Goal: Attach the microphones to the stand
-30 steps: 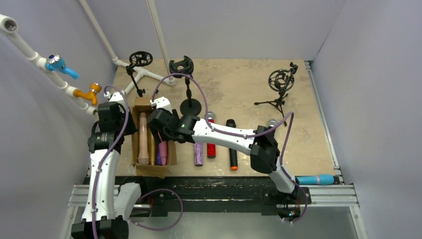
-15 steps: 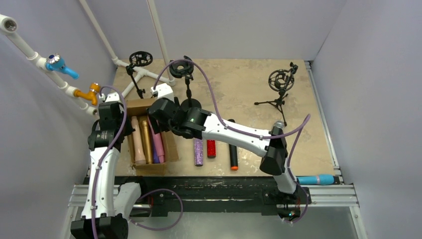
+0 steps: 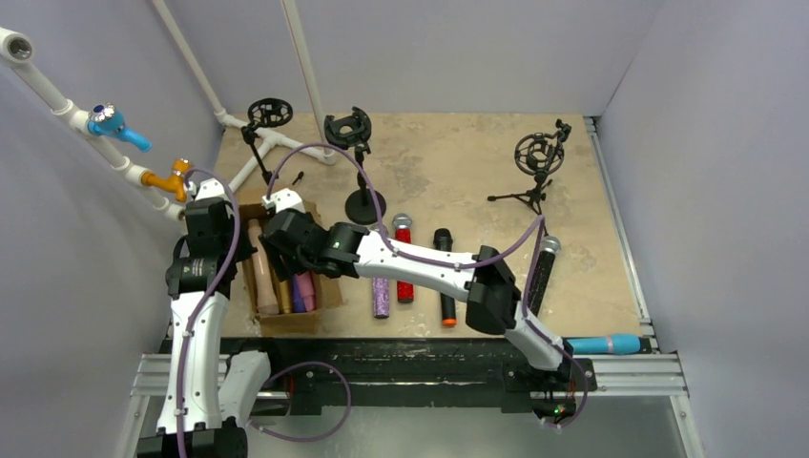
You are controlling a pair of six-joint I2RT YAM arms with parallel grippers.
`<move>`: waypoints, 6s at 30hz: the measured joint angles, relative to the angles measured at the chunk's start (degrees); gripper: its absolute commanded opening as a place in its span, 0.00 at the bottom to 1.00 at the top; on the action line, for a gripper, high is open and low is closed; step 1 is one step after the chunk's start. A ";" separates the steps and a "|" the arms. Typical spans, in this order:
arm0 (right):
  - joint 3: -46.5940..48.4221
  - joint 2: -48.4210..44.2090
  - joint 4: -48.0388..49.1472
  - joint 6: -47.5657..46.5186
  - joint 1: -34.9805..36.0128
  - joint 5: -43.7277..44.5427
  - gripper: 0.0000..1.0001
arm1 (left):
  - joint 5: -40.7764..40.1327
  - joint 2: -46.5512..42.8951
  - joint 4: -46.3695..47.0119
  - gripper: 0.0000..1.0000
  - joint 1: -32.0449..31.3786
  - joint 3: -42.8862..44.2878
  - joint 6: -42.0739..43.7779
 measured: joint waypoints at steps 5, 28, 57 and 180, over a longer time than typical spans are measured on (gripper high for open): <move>0.00 3.91 0.07 0.04 -0.20 -1.18 0.65 | 0.02 -0.15 -0.85 0.00 0.00 0.00 0.00; -5.53 5.22 8.46 -3.39 -1.29 0.13 0.11 | 2.21 -0.04 -3.13 0.00 0.13 0.24 0.31; -53.59 -42.99 13.05 -2.19 -20.96 -1.86 0.00 | 1.29 1.40 -1.75 0.00 0.00 0.26 2.01; -14.95 -20.61 13.84 -3.28 -1.57 -9.62 0.00 | 3.43 -0.31 -1.81 0.00 0.00 0.48 2.25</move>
